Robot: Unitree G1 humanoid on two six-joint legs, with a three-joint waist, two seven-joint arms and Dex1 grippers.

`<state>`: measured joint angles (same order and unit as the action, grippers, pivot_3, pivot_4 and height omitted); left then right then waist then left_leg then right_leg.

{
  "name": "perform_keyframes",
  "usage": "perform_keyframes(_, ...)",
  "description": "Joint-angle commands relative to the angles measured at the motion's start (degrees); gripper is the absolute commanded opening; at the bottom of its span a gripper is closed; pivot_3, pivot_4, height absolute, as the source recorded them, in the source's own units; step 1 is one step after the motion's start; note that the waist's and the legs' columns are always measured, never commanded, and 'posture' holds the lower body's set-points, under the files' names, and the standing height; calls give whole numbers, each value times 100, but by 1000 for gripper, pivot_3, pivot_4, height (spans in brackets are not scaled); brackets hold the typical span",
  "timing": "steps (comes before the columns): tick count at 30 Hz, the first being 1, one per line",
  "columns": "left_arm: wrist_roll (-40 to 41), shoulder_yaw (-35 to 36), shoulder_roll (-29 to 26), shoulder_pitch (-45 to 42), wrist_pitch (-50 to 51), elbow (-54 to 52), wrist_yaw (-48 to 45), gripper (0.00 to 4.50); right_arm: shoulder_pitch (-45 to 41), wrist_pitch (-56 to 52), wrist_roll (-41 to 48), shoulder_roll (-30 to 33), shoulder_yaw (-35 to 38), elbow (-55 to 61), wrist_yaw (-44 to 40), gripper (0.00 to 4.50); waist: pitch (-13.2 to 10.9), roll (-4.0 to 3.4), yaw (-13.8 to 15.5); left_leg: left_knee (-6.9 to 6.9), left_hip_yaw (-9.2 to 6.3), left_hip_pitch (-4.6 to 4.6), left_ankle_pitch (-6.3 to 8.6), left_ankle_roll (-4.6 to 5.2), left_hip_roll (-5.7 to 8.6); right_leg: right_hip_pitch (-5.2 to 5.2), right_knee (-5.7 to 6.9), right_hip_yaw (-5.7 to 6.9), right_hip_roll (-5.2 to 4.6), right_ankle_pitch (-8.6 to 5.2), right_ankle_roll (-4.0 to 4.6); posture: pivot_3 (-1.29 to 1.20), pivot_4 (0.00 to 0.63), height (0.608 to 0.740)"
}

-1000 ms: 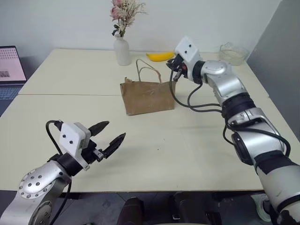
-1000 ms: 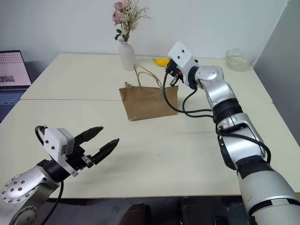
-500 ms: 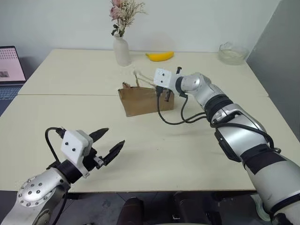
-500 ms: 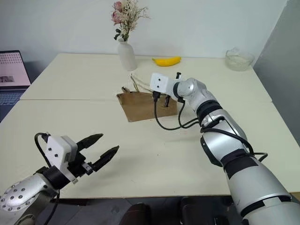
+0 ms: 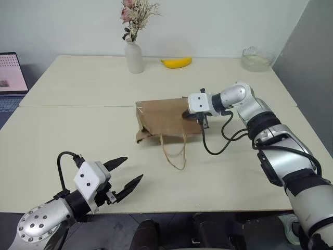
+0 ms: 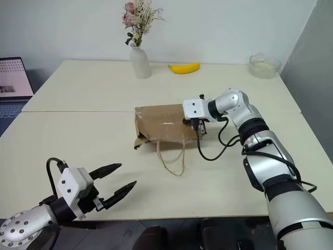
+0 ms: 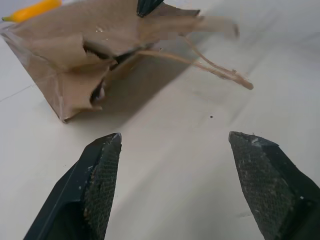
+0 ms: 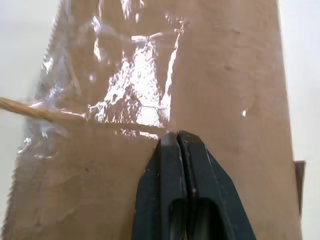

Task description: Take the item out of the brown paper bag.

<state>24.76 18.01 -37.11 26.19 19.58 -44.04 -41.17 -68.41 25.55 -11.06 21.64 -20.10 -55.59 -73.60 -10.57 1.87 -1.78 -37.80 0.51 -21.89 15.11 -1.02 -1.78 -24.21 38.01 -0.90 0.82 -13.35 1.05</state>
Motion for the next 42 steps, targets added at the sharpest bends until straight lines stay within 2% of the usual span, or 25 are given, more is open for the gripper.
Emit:
perform_keyframes(1,-65,161,-149,-173,-228,99,-136,3934,359,-663,686,264,307,1503,-587,0,-5,-8,5,-1,-1,-1,0,0,0,0,1,0,0,1,-1,0,150,740)
perform_keyframes(3,-103,210,-263,-319,-348,261,-254,4454,722,-1204,954,438,372,2378,-747,0,-9,-15,11,-1,-1,0,0,0,0,0,1,1,-1,1,-2,0,150,740)
perform_keyframes(5,-244,213,-460,-578,-582,491,-429,4484,1198,-1749,1211,663,433,3318,-826,0,-9,-15,20,-2,-4,0,0,0,0,0,2,5,0,1,-1,0,150,740)
perform_keyframes(7,-461,95,-661,-925,-870,736,-559,4500,1708,-2412,1445,910,481,4203,-870,386,-10,-16,55,-1,-9,-1,0,0,1,1,-1,9,-1,-1,1,0,150,740)
perform_keyframes(11,-1078,-393,-979,-1479,-1586,1249,-858,4500,2647,-3695,1902,1395,573,5737,-798,1691,-11,-19,73,-1,-4,-3,0,0,4,3,-5,5,-3,-2,0,0,150,740)
perform_keyframes(14,-1483,-1054,-1173,-2119,-2191,1773,-1259,4500,3511,-4481,2145,1758,693,6806,-534,2783,-14,-22,89,0,0,-4,0,-1,6,1,-7,4,-6,-1,-2,0,150,740)
perform_keyframes(18,-1860,-1843,-1218,-2898,-2739,2380,-1696,4500,4098,-5128,2316,1963,854,7543,-99,2783,-16,-25,76,-3,6,-2,1,-1,4,-1,-6,0,-3,-1,-2,0,150,740)
perform_keyframes(25,-2491,-2963,-803,-4144,-3715,3562,-2026,4500,4782,-5818,2630,2269,1218,8367,500,2783,-15,-23,49,-2,8,-9,1,-1,7,-1,-11,1,1,13,-29,0,150,740)
perform_keyframes(31,-2967,-3490,-297,-4681,-4479,4381,-1826,4500,5137,-6080,2848,2499,1447,8667,820,2783,-15,-22,41,-4,7,-14,1,-1,10,0,-18,2,1,16,-37,0,150,740)
perform_keyframes(36,-2993,-3649,46,-4904,-4624,4699,-1765,4500,5286,-6188,3005,2608,1454,8825,968,2783,-15,-20,33,-8,8,-13,1,-1,10,3,-17,0,1,20,-44,0,150,740)
perform_keyframes(39,-2885,-3677,81,-4913,-4600,4706,-1859,3896,5484,-6223,3082,2686,1411,8956,1004,2829,-14,-20,33,-6,8,-14,1,-1,10,3,-19,2,2,20,-44,0,150,740)
perform_keyframes(42,-2729,-3665,84,-4866,-4474,4651,-1944,2914,5588,-6280,3156,2595,1265,9024,1142,2829,-14,-20,31,-6,7,-15,1,-1,9,3,-20,1,2,20,-44,0,150,740)
